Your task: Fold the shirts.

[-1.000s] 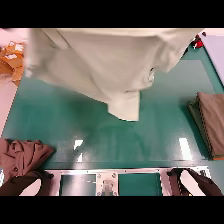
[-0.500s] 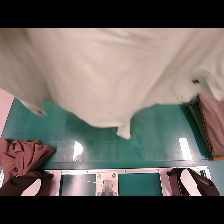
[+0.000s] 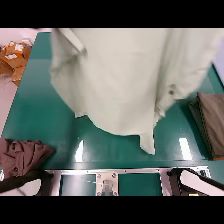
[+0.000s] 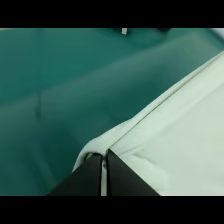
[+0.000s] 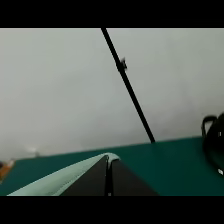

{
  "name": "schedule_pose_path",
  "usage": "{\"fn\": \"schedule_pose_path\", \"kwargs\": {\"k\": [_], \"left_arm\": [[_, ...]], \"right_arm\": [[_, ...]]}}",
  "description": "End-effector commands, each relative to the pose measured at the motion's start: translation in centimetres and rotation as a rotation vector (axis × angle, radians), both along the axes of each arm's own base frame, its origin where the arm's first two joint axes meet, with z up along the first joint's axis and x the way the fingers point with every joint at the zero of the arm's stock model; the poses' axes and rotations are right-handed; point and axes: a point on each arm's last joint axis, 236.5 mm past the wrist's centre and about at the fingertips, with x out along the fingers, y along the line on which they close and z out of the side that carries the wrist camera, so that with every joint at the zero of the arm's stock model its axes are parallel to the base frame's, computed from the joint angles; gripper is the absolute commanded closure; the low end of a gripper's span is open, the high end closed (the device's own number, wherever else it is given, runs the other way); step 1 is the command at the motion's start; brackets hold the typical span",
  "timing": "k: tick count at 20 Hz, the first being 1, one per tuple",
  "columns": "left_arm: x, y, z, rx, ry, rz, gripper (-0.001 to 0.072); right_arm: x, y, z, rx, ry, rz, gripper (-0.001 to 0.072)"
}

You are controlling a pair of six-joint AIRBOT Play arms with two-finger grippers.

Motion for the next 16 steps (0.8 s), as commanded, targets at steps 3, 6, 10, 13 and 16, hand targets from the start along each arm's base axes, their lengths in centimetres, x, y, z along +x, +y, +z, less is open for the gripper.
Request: {"fn": "schedule_pose_path", "kwargs": {"k": [3,6,10,13,16], "left_arm": [[8.1,-1.0,-20.6,-0.01,0.396,-0.007,0.0683],[10.1,-2.2,-25.7,-0.099,0.479,0.012,0.0683],[10.2,-2.3,-27.5,-0.139,0.536,0.023,0.0044],[8.1,-0.3,-26.4,-0.14,0.631,-0.015,0.0006],[6.4,2.8,-25.3,-0.14,0.702,-0.037,0.0405]], "right_arm": [[9.6,1.5,-22.0,0.014,0.464,0.096,0.0695],[10.3,1.6,-30.5,0.079,0.635,0.102,0.0695],[8.4,0.9,-35.6,0.127,0.761,0.105,0.0406],[5.0,-1.3,-35.8,0.169,0.857,0.146,0.0388],[-0.3,-2.9,-37.7,0.252,1.012,0.205,0.0453]]}}
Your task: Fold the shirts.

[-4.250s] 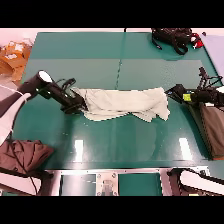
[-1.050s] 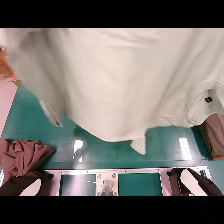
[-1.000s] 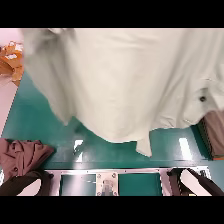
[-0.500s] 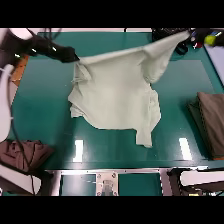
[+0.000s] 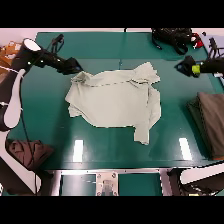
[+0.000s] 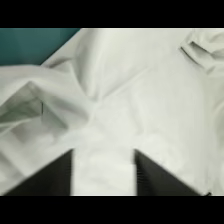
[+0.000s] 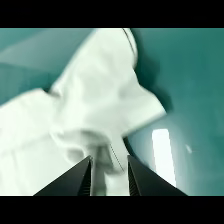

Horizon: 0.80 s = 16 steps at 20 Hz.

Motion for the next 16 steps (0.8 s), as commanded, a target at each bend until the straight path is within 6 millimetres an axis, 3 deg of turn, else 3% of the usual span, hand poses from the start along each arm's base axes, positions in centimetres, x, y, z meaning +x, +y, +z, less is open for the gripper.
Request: {"fn": "schedule_pose_path", "kwargs": {"k": [1,2,4,6,8,10,13,14,15,16], "left_arm": [[-2.6,2.8,0.4,-0.016,0.109,-0.043,0.0619],[-3.0,3.4,0.3,-0.017,0.129,-0.044,0.0683],[-3.8,4.3,0.3,-0.02,0.172,-0.047,0.0684],[-4.9,4.5,-0.1,-0.002,0.208,-0.075,0.0684],[-6.0,4.6,-0.2,0.008,0.249,-0.1,0.0684],[-6.4,4.7,-0.2,0.007,0.273,-0.092,0.0685],[-7.1,4.6,-0.2,0.003,0.315,-0.09,0.0685],[-7.5,4.7,0.0,0.007,0.334,-0.091,0.0685],[-7.9,4.9,0.2,0.024,0.334,-0.087,0.0685],[-8.3,5.5,0.5,0.056,0.328,-0.076,0.0685]], "right_arm": [[-6.5,-0.7,-2.8,0.116,0.196,0.043,0.0452],[-8.4,-0.7,-4.5,0.129,0.251,0.027,0.0451],[-12.0,-0.2,-8.3,0.124,0.353,0.011,0.0431],[-14.7,1.7,-11.5,0.165,0.431,0.018,0.0372],[-16.6,3.8,-14.0,0.174,0.484,0.03,0.0372],[-18.0,6.2,-15.5,0.166,0.518,0.08,0.0372],[-18.7,9.4,-16.2,0.152,0.539,0.154,0.0375],[-18.8,10.2,-16.1,0.146,0.54,0.179,0.0421],[-18.8,10.8,-16.1,0.139,0.539,0.197,0.062],[-18.4,10.7,-15.9,0.126,0.521,0.212,0.0695]]}}
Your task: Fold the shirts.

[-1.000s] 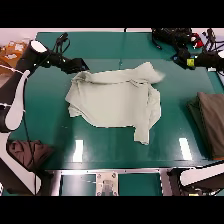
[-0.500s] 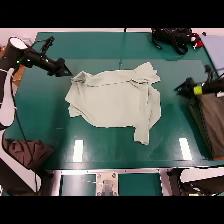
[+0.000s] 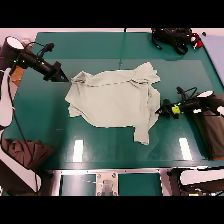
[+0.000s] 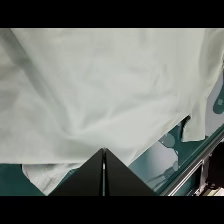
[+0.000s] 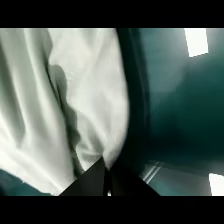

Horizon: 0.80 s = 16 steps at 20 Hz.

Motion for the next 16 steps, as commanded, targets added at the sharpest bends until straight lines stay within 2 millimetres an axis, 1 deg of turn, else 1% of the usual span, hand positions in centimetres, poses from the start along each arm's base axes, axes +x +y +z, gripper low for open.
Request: {"fn": "schedule_pose_path", "kwargs": {"k": [1,2,4,5,7,8,10,13,14,15,16], "left_arm": [[-1.7,1.2,0.7,0.077,0.016,0.01,0.0685],[-2.3,1.9,1.1,0.119,0.003,0.02,0.0685],[-4.1,2.9,1.7,0.182,-0.003,0.037,0.0685],[-5.3,3.2,1.8,0.203,-0.004,0.047,0.0685],[-7.4,4.0,1.2,0.257,-0.009,0.079,0.0685],[-8.4,4.3,0.5,0.278,-0.007,0.11,0.0685],[-10.4,4.0,-1.2,0.277,0.013,0.172,0.0683],[-13.0,2.7,-5.3,0.235,0.07,0.248,0.0679],[-13.7,1.8,-6.6,0.195,0.103,0.277,0.042],[-14.2,0.7,-7.8,0.14,0.138,0.326,0.0095],[-14.4,-0.1,-8.7,0.094,0.16,0.375,0.0066]], "right_arm": [[0.4,0.3,-0.2,-0.043,-0.032,0.062,0.0695],[1.4,-1.2,0.5,-0.07,-0.059,0.044,0.0695],[3.3,-4.9,2.1,-0.11,-0.104,-0.043,0.0695],[3.7,-6.6,2.9,-0.119,-0.115,-0.1,0.0695],[3.6,-9.6,3.8,-0.139,-0.123,-0.196,0.0694],[3.3,-10.7,4.0,-0.149,-0.107,-0.246,0.0694],[2.3,-12.1,3.5,-0.163,-0.065,-0.302,0.0694],[1.0,-12.7,2.5,-0.195,-0.015,-0.306,0.0695],[0.8,-12.8,2.3,-0.199,-0.006,-0.307,0.0695],[0.7,-12.6,2.3,-0.195,-0.001,-0.305,0.0694],[0.6,-12.5,2.2,-0.192,0.003,-0.303,0.0695]]}}
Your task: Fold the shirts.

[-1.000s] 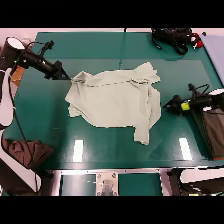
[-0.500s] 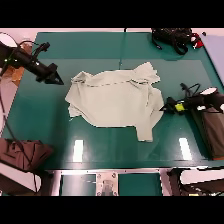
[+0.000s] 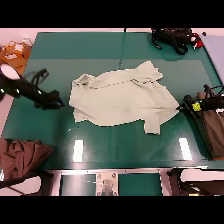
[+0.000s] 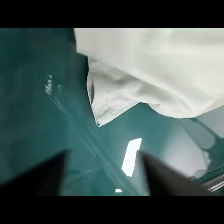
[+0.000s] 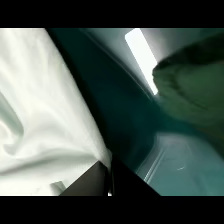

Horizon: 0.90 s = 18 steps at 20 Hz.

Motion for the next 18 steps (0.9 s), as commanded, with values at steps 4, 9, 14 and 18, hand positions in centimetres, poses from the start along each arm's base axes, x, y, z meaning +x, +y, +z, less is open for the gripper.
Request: {"fn": "schedule_pose_path", "kwargs": {"k": [4,9,14,18], "left_arm": [[-2.1,-2.5,-6.2,-0.126,0.053,0.272,0.0066],[-2.6,-4.9,-8.9,-0.097,0.01,0.303,0.0069],[-1.3,-5.8,-9.0,-0.07,-0.063,0.306,0.0363],[-1.8,-5.7,-9.0,-0.063,-0.067,0.256,0.0684]], "right_arm": [[-0.7,0.1,-0.3,-0.009,0.021,0.016,0.0695],[-0.2,0.5,-0.4,-0.018,0.01,0.027,0.0695],[-0.1,0.7,-0.4,-0.02,0.007,0.039,0.0695],[-0.2,0.7,-0.3,-0.019,0.008,0.04,0.0695]]}}
